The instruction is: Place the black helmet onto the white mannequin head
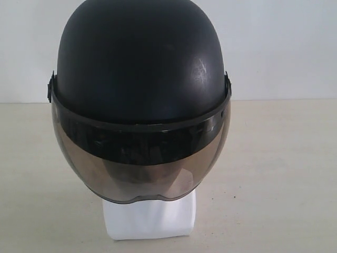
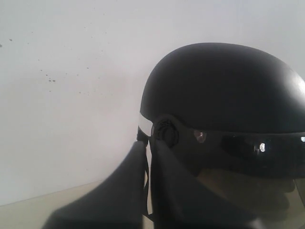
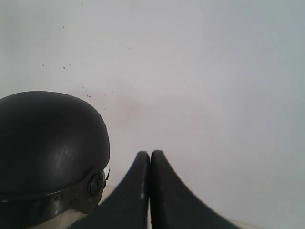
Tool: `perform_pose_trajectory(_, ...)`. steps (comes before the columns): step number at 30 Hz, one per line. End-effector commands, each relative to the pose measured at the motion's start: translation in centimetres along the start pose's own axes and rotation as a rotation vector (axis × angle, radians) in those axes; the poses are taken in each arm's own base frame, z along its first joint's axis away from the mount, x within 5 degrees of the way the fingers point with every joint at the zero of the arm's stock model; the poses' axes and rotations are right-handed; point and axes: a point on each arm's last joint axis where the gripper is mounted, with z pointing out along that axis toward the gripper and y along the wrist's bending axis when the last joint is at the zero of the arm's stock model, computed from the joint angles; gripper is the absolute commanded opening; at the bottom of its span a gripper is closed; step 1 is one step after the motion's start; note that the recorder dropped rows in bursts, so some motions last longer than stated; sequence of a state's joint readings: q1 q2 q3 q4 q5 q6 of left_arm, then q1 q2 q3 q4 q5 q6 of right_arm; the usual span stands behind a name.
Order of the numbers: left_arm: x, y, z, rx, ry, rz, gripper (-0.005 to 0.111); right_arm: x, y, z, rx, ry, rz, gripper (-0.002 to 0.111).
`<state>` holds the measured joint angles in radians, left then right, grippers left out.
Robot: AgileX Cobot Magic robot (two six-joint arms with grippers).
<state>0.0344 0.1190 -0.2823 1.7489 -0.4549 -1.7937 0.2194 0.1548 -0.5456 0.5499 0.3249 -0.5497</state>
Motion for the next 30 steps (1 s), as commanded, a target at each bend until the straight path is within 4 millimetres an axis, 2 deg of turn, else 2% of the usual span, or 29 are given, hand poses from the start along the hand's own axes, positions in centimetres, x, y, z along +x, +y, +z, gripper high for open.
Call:
perform_pose_trajectory(1, 0.1, 0.0, 0.0, 0.002, -0.001, -0.014, 0.004, 0.1, 0.0, -0.1, 0.002, -0.001, -0.003, 0.0)
perform_pose_trajectory(6, 0.1, 0.0, 0.0, 0.002, -0.001, -0.014, 0.004, 0.3, 0.1, -0.1, -0.004, 0.019, -0.014, 0.0)
perform_pose_trajectory(10, 0.1, 0.0, 0.0, 0.002, -0.001, -0.014, 0.004, 1.3, 0.1, 0.1, 0.042, 0.099, -0.026, 0.0)
perform_pose_trajectory(18, 0.1, 0.0, 0.0, 0.002, -0.001, -0.014, 0.004, 5.9, -1.0, 0.8, 0.242, 0.253, 0.008, 0.0)
perform_pose_trajectory(26, 0.1, 0.0, 0.0, 0.002, -0.001, -0.014, 0.004, 9.2, -1.3, 0.9, 0.256, 0.348, 0.03, 0.0)
perform_pose_trajectory(30, 0.1, 0.0, 0.0, 0.002, -0.001, -0.014, 0.004, 11.4, -1.5, 0.9, 0.274, 0.389, 0.048, 0.0)
